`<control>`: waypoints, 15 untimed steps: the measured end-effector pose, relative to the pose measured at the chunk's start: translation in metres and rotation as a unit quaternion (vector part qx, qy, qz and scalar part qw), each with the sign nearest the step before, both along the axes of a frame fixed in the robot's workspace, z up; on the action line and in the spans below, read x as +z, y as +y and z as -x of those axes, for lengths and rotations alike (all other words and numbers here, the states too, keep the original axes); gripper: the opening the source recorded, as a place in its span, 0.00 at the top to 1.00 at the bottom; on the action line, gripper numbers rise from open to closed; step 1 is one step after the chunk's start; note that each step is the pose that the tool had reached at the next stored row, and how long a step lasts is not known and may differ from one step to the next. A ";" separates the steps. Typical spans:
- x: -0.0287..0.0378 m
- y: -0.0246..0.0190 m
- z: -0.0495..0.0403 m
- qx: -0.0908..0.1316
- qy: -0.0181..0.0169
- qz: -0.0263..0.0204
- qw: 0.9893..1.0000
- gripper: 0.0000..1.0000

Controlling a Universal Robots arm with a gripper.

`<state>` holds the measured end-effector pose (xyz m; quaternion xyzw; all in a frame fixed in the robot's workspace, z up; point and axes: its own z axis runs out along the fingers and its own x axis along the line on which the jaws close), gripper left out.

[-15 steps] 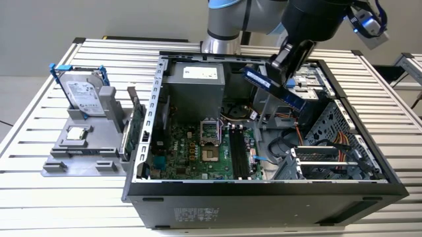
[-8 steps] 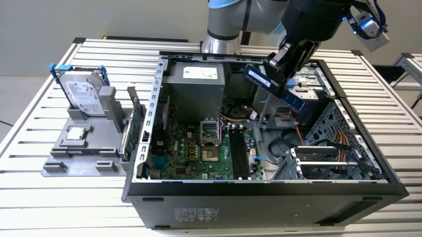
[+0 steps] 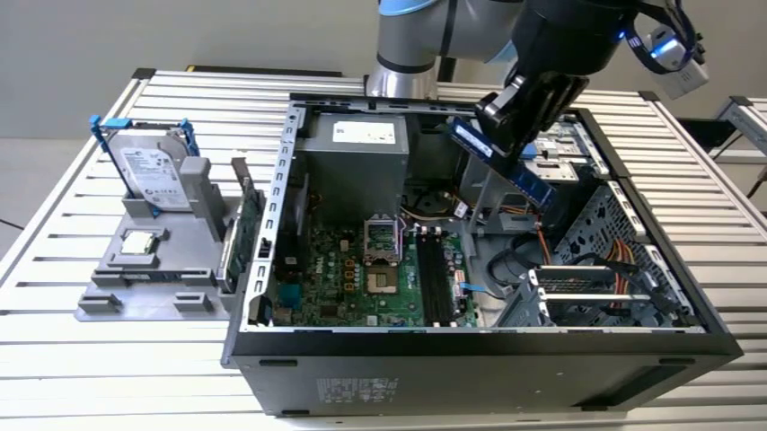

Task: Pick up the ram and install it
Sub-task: 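Insert the ram into the slot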

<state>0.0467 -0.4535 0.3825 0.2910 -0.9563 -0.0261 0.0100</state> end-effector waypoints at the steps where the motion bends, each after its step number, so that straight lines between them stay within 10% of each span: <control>1: 0.0000 0.0000 0.0000 -0.006 0.000 0.000 1.000 1.00; 15: 0.0000 0.0000 0.0000 -0.093 0.000 0.000 0.996 1.00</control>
